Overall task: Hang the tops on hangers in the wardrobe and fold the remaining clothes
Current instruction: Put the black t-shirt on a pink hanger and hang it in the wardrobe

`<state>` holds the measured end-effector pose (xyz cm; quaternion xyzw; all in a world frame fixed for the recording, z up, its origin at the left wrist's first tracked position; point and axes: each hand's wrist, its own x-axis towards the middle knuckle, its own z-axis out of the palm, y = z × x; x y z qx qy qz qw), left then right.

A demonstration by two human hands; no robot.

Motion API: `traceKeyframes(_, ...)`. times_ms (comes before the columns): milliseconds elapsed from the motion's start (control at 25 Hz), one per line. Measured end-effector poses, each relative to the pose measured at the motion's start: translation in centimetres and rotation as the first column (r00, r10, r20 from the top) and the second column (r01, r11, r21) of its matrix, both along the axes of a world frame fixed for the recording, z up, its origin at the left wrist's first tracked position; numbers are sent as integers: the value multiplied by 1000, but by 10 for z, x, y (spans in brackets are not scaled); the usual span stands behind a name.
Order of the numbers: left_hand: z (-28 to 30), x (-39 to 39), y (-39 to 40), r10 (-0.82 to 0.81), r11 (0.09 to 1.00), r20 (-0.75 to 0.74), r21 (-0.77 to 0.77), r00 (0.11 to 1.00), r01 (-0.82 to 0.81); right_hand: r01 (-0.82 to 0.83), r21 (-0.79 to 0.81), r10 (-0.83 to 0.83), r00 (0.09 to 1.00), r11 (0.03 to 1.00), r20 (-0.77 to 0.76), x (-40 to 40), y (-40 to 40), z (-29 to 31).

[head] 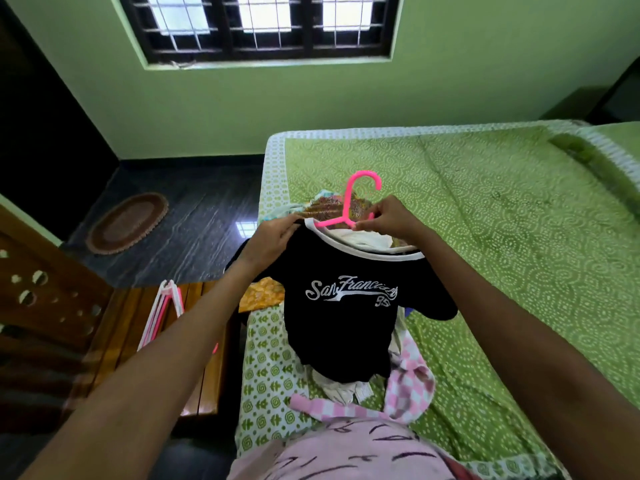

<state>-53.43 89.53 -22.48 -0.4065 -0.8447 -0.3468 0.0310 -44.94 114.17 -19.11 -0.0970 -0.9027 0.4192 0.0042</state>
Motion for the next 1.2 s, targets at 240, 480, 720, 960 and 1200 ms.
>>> traceKeyframes(240, 7, -6, -27, -28, 1000, 12, -4, 1000, 28, -52, 104, 54, 998, 993, -13, 3, 5, 20)
traceKeyframes(480, 23, -14, -4, 4, 997, 45, -74, 999, -1, -86, 82, 91, 994, 993, -57, -10, -9, 39)
traceKeyframes(720, 35, -12, -10, 78, 992, 10, 102, 997, -79, -7, 137, 18, 996, 991, -84, 11, 42, 60)
traceKeyframes(960, 46, -6, -10, 155, 972, 22, 175, 988, -157, 118, 321, -99, 992, 940, -74, 57, 85, 39)
traceKeyframes(1200, 56, 10, -4, 194, 961, 18, 197, 981, -194, 69, 41, -59, 978, 997, -200, 70, 87, 44)
